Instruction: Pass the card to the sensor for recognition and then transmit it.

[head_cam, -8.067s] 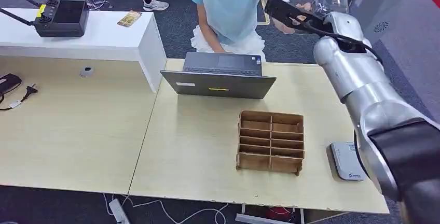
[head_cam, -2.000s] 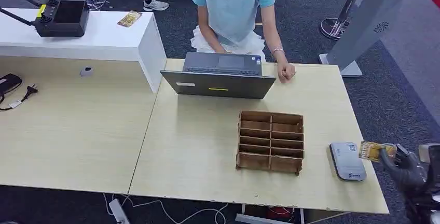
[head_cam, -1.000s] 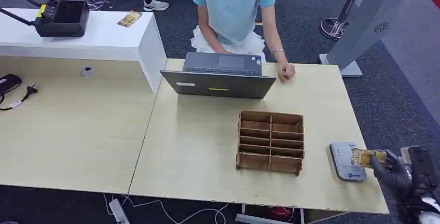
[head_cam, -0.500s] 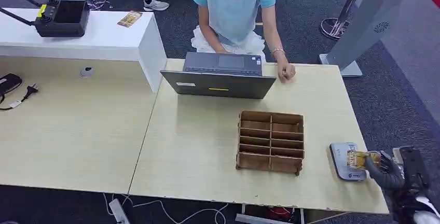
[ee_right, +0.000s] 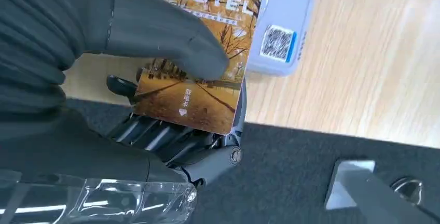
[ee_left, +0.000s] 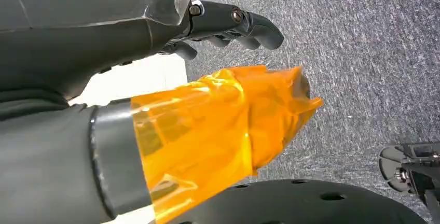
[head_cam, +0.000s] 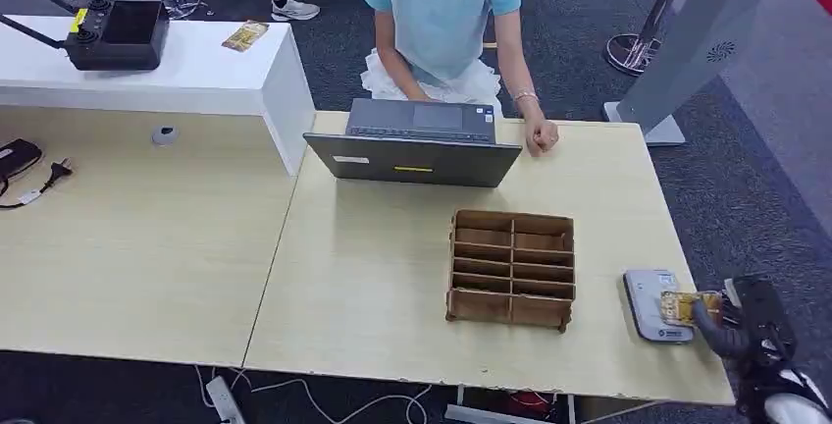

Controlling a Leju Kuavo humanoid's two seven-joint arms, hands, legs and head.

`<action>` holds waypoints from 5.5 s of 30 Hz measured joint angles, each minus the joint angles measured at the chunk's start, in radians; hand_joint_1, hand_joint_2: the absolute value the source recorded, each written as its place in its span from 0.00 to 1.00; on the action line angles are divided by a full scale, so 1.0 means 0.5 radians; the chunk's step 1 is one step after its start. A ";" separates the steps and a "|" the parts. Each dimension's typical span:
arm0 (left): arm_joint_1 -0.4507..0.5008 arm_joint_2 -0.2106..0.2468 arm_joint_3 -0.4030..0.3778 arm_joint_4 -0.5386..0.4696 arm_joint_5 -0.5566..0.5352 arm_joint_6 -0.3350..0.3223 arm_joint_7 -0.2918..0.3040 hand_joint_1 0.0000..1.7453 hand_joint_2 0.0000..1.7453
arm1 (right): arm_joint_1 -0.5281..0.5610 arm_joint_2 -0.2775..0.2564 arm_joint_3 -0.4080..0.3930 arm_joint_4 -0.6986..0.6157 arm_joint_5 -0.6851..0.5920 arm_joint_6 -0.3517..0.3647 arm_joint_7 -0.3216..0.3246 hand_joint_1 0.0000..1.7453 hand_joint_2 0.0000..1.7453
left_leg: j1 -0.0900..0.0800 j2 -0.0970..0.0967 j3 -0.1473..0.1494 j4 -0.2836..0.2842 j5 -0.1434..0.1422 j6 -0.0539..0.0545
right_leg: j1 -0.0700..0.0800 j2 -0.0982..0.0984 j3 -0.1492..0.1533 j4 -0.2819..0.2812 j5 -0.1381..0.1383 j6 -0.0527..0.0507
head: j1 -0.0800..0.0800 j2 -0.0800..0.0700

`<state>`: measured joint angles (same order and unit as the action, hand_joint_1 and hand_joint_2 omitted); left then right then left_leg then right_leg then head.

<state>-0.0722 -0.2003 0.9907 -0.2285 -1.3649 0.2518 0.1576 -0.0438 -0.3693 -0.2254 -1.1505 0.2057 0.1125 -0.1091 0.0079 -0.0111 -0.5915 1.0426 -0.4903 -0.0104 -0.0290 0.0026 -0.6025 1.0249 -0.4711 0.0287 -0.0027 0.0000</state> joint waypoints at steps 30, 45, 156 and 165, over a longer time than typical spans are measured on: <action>0.000 -0.001 0.010 0.000 0.011 -0.002 0.005 0.00 0.00 | -0.074 0.000 0.094 0.024 0.089 -0.027 -0.047 1.00 1.00 | 0.000 0.000 0.002 0.000 0.000 0.000 | 0.000 0.000 0.002 0.000 0.000 0.000 | 0.000 0.000; 0.000 0.000 0.032 0.000 0.037 0.000 -0.017 0.00 0.00 | -0.178 -0.059 0.018 -0.159 -0.153 0.170 -0.076 1.00 1.00 | 0.000 0.000 0.002 0.000 0.000 0.000 | 0.000 0.000 0.002 0.000 0.000 0.000 | -0.001 0.000; -0.058 0.021 -0.156 0.000 -0.129 -0.131 0.024 0.00 0.00 | -2.319 0.573 1.478 1.147 1.623 -0.326 0.464 1.00 1.00 | 0.001 0.000 0.002 0.000 0.006 -0.001 | 0.000 0.000 0.002 0.003 0.003 -0.002 | 0.000 0.000; -0.058 0.019 -0.156 0.000 -0.124 -0.128 0.024 0.00 0.00 | -2.319 0.573 1.476 1.162 1.623 -0.328 0.456 1.00 1.00 | 0.001 0.000 0.002 0.000 0.006 -0.001 | 0.000 0.000 0.002 0.003 0.003 -0.002 | 0.000 0.000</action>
<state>-0.1011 -0.1907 0.9129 -0.2285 -1.4267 0.1877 0.1698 -1.2032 -0.0828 0.5127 -0.5695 1.0174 -0.0515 0.1190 0.0081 -0.0113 -0.5903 1.0428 -0.4872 -0.0111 -0.0288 0.0025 -0.6016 1.0263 -0.4697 0.0278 -0.0027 0.0000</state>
